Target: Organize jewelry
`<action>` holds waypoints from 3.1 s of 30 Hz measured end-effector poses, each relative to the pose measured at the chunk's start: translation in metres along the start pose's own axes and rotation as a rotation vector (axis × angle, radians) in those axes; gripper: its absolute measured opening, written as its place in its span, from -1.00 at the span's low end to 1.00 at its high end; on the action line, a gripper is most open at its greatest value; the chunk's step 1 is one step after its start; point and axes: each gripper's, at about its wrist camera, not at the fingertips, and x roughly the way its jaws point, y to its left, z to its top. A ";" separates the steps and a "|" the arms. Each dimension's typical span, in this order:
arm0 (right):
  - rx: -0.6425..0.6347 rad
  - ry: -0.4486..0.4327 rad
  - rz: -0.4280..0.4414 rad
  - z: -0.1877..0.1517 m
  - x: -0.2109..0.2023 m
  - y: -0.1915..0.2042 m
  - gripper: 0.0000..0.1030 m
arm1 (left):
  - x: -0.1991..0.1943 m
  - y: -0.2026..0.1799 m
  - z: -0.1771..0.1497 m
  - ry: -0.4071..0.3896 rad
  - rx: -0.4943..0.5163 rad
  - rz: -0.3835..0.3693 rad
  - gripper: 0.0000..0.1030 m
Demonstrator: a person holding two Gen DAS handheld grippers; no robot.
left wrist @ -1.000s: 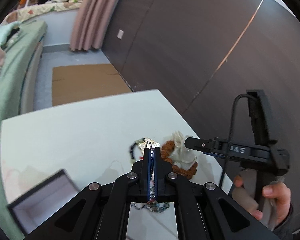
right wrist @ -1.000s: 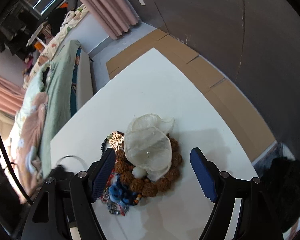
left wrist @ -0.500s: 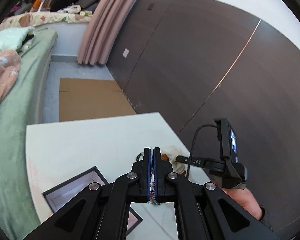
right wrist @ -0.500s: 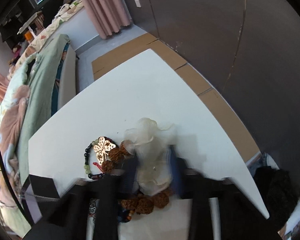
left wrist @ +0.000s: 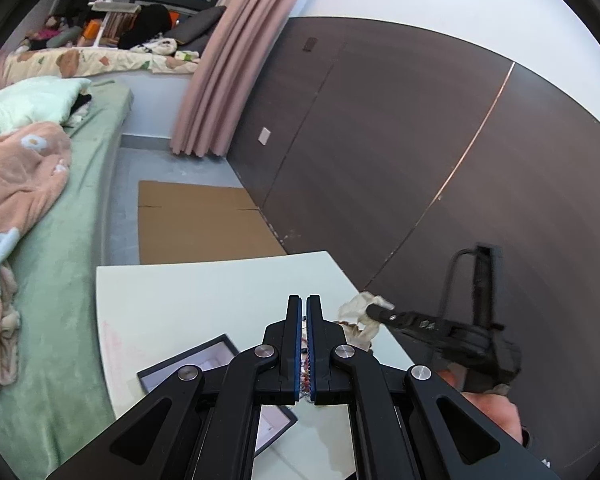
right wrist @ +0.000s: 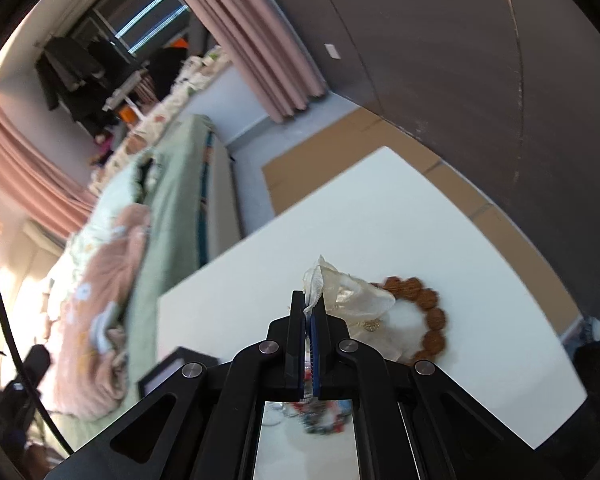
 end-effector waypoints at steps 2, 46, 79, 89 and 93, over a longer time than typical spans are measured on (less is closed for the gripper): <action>0.001 -0.020 0.069 -0.003 -0.006 0.010 -0.93 | -0.004 0.002 -0.001 0.000 0.008 0.013 -0.97; -0.564 0.516 -0.008 -0.088 0.087 0.081 -0.20 | 0.011 0.097 -0.007 0.090 -0.313 0.173 0.57; -0.801 0.486 -0.111 -0.086 0.113 0.085 0.38 | -0.005 0.104 -0.003 0.062 -0.317 0.181 0.57; -0.760 0.459 -0.116 -0.084 0.102 0.086 -0.01 | -0.019 0.098 -0.001 0.040 -0.296 0.192 0.57; -0.707 0.375 -0.065 -0.071 0.079 0.092 -0.01 | -0.021 0.095 0.001 0.040 -0.288 0.193 0.57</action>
